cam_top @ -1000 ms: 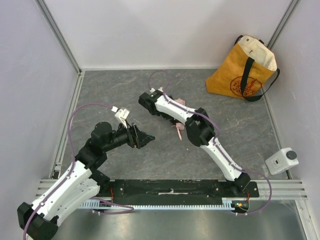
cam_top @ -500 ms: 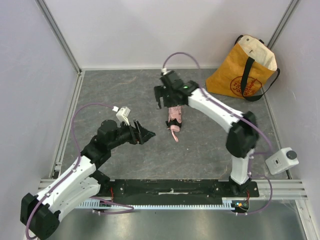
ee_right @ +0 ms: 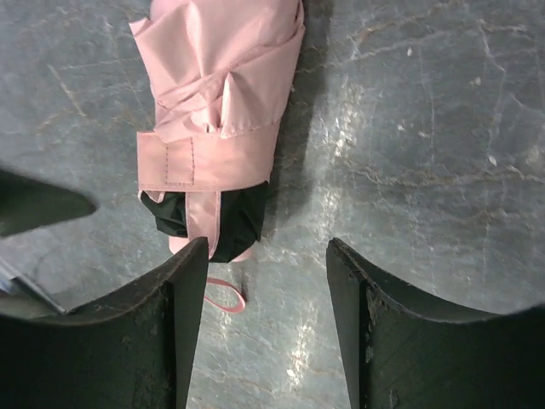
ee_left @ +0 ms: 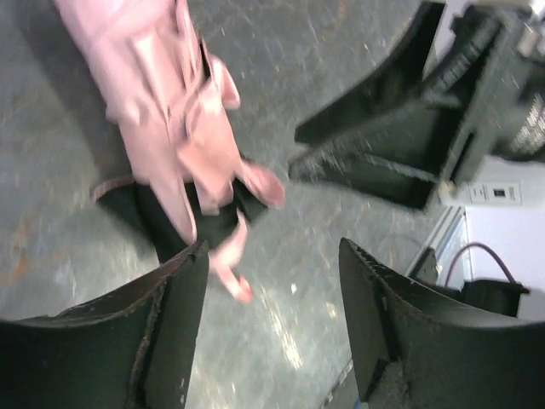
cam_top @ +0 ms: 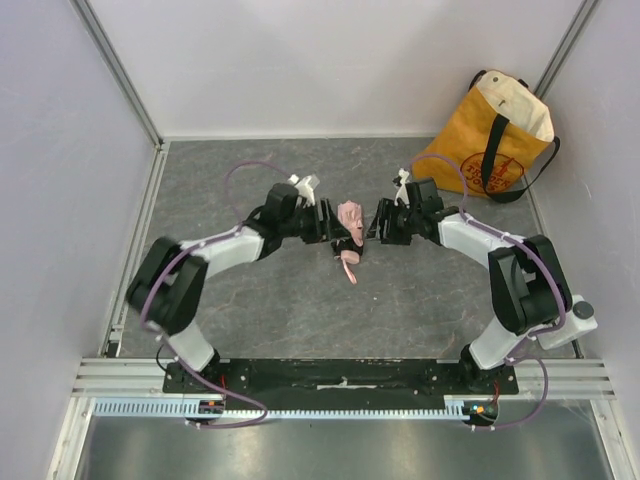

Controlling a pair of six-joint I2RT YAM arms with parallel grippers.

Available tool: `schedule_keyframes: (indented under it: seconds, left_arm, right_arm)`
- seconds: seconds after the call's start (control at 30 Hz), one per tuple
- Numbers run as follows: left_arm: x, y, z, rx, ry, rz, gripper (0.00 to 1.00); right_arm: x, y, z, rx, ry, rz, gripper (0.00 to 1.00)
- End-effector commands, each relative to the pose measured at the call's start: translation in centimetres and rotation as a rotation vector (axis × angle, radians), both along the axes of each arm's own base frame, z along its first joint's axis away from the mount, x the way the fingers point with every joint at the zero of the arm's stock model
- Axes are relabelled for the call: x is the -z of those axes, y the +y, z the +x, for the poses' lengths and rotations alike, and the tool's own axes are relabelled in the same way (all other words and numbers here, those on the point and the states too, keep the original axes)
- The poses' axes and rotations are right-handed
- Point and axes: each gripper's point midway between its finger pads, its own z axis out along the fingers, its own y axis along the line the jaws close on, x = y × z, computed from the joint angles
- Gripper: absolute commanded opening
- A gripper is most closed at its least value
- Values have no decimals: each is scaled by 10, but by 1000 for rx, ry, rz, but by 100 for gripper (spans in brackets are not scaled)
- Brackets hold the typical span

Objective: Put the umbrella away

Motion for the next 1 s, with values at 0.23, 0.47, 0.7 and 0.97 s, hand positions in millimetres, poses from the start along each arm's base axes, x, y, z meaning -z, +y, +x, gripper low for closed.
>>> schedule_keyframes:
  seconds: [0.23, 0.47, 0.7, 0.97]
  left_arm:
    - [51, -37, 45, 70, 55, -3, 70]
    - [75, -16, 70, 25, 95, 19, 51]
    - [89, 12, 129, -79, 102, 20, 50]
    - [70, 55, 172, -165, 58, 99, 67]
  right_arm:
    - [1, 36, 42, -61, -144, 312, 64]
    - [22, 56, 59, -71, -130, 377, 49]
    - [35, 71, 103, -25, -127, 350, 46]
    - [19, 78, 137, -9, -167, 269, 59]
